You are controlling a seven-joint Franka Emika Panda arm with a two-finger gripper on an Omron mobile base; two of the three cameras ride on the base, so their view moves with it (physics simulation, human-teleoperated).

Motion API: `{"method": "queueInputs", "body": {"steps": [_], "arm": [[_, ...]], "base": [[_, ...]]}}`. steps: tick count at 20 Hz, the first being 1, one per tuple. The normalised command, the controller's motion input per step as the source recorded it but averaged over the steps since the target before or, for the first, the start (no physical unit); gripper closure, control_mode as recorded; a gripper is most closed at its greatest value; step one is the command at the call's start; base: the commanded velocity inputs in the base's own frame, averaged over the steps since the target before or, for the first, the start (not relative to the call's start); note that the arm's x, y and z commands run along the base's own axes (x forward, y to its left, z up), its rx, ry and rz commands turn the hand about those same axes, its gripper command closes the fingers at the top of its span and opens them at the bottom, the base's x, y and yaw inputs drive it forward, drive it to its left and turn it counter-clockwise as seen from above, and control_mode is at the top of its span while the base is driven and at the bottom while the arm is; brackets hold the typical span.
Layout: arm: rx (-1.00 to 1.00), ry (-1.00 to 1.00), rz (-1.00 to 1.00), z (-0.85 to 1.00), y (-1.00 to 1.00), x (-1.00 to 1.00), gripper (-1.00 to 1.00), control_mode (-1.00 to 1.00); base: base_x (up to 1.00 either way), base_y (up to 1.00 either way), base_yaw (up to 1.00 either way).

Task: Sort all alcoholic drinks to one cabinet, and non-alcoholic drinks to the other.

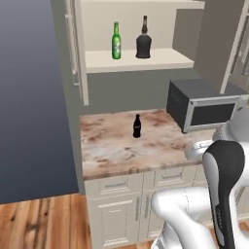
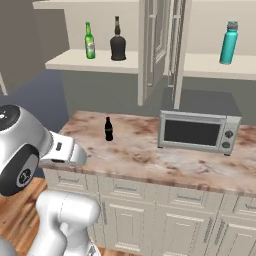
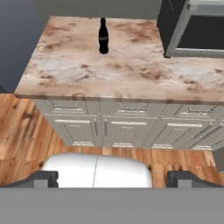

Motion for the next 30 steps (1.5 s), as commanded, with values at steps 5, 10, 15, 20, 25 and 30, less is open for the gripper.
{"method": "queueInputs", "body": {"steps": [5,10,15,20,25,30], "arm": [[0.00,0.00,0.00,0.00,0.00,0.00,-1.00,1.00],[0.00,0.00,0.00,0.00,0.00,0.00,-1.00,1.00],[0.00,0.00,0.00,0.00,0.00,0.00,-1.00,1.00],[0.00,0.00,0.00,0.00,0.00,0.00,-1.00,1.00],[0.00,0.00,0.00,-0.27,0.19,0.22,-1.00,-1.00],[0.00,0.00,0.00,-0.33,0.46,0.91,-1.00,-1.00]], "base": [[0.39,0.07,0.00],[0.31,0.00,0.00],[0.57,0.00,0.00],[0.43,0.00,0.00],[0.08,0.01,0.00],[0.00,0.00,0.00]]}}
